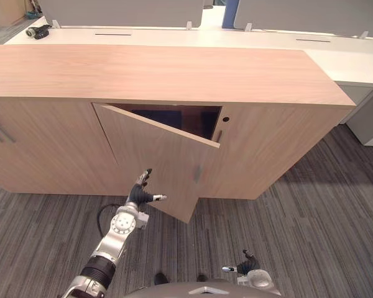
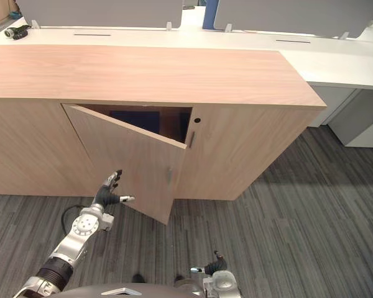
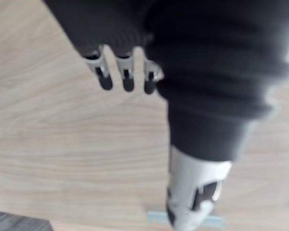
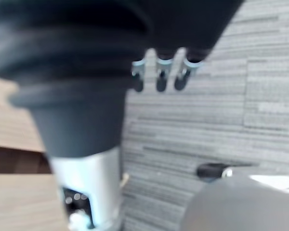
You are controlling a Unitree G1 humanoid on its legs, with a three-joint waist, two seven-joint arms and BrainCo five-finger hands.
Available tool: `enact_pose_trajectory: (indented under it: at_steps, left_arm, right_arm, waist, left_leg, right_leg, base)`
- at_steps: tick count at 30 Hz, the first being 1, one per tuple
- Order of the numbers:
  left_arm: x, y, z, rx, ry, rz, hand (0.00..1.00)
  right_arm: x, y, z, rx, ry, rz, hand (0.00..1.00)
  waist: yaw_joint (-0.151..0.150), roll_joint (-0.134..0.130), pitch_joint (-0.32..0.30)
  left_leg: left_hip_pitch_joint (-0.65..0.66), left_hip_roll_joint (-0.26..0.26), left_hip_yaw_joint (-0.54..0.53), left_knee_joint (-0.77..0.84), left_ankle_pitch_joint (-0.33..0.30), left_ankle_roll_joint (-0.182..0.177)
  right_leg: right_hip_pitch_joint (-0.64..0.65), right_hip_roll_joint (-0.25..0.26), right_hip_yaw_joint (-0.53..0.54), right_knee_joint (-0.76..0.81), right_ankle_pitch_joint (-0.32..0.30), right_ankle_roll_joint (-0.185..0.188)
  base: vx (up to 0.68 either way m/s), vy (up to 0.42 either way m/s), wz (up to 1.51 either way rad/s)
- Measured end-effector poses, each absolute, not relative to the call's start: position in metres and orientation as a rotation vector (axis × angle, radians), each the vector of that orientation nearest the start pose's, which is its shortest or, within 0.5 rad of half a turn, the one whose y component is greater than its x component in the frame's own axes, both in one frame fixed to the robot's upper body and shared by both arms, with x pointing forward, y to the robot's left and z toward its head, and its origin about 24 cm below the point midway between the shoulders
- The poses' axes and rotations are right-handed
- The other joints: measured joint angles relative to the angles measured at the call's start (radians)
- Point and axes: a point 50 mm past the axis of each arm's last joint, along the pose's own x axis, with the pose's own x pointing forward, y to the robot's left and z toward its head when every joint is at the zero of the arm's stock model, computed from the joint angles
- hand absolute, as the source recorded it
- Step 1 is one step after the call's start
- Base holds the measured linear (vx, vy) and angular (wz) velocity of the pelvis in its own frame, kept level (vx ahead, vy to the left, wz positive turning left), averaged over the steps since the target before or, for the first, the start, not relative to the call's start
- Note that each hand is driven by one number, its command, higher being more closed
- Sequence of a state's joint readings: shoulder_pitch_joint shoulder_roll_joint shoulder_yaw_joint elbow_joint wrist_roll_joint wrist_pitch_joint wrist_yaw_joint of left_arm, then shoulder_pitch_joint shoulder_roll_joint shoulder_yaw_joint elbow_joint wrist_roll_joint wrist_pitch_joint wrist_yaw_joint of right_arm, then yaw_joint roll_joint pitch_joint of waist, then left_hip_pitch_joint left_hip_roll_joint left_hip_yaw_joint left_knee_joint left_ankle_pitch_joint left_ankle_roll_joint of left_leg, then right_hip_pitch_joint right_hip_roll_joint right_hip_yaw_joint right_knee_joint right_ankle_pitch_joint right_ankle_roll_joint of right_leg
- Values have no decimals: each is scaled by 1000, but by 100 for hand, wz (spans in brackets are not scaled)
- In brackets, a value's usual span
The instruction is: Walk over to the cabinet, pick up the folder, carry it to the office cabinet, place the folder inside the office cabinet, then close the office cabinet door
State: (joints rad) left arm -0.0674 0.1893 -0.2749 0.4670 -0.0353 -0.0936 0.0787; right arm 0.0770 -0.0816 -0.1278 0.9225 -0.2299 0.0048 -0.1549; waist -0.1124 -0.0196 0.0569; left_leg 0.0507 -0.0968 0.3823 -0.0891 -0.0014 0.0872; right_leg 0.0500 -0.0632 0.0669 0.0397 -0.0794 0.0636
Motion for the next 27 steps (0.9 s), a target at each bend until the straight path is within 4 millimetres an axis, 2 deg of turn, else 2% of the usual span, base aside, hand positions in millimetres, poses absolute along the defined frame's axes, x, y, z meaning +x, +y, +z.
enact_pose_trajectory:
  at_steps: [3, 15, 19, 22, 24, 25, 27]
  left_arm:
    - [230, 149, -57, 231, 391, -142, 0]
    - [227, 150, -61, 241, 411, -145, 0]
    - [201, 166, -82, 216, 525, -76, 0]
    - [184, 183, -96, 199, 611, -13, 0]
    - [168, 195, -108, 174, 693, 57, 0]
    - [161, 198, -113, 167, 721, 77, 0]
    - [136, 206, -129, 146, 838, 129, 0]
  right_arm:
    - [121, -210, -146, -298, 993, -209, 0]
    - [118, -211, -146, -271, 1001, -229, 0]
    - [126, -211, -145, -248, 987, -245, 0]
    - [131, -216, -144, -209, 985, -286, 0]
    - [141, -220, -140, -191, 956, -313, 0]
    - [143, -220, -139, -186, 951, -317, 0]
    - [144, -220, -139, -169, 948, -325, 0]
  waist:
    - [2, 4, 4]
    - [-4, 6, 6]
    - [1, 1, 9]
    - [23, -11, 28]
    - [54, 5, 41]
    - [55, 9, 41]
    - [54, 25, 45]
  left_leg:
    - [3, 4, -5, 0, -3, -5]
    - [3, 16, -32, 5, -4, -6]
    - [-10, 21, -50, 39, 1, -8]
    - [-59, 33, -141, 165, -18, -19]
    - [-67, 55, -168, 226, -57, -45]
    - [-64, 57, -168, 226, -60, -46]
    - [-35, 74, -160, 204, -74, -55]
  right_leg:
    - [5, 2, -13, 0, -7, -1]
    - [19, 15, -44, 5, -24, -15]
    - [13, 19, -22, -2, -20, -16]
    - [17, 8, -4, -2, -1, -17]
    - [18, 21, 41, -3, 9, -18]
    - [18, 25, 55, -3, 11, -19]
    - [18, 42, 94, -4, 23, -16]
  base:
    - [37, -105, 8]
    - [35, -93, 6]
    - [17, -102, -5]
    - [-11, -103, -10]
    - [-73, -73, -57]
    - [-113, -53, -56]
    - [-115, -25, -50]
